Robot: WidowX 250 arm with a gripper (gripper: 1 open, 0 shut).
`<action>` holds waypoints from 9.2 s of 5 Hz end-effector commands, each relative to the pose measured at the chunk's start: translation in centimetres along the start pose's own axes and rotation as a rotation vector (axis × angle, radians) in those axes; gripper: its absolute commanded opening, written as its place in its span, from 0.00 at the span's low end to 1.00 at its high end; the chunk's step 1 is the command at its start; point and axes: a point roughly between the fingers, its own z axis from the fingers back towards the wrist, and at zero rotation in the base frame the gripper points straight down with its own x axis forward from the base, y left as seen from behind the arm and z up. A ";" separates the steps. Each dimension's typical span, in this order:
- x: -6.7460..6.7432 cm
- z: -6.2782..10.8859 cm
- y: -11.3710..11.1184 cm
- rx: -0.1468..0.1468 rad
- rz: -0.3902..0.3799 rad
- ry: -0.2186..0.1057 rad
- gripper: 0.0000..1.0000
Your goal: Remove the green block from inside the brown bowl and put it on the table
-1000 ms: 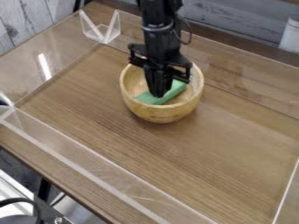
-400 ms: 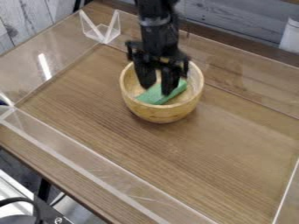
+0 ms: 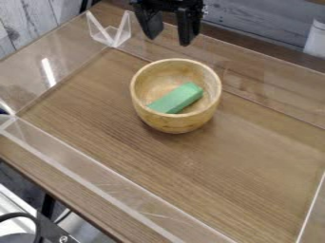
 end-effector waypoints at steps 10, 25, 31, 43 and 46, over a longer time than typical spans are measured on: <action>-0.6 -11.7 -2.4 0.076 -0.129 0.105 1.00; 0.8 -4.8 -5.9 -0.030 -0.161 -0.009 0.00; -6.6 -12.5 -13.1 -0.074 -0.360 0.145 0.00; -4.8 -8.6 -11.5 -0.061 -0.224 0.140 1.00; -2.0 -0.1 -8.2 -0.026 -0.130 -0.018 1.00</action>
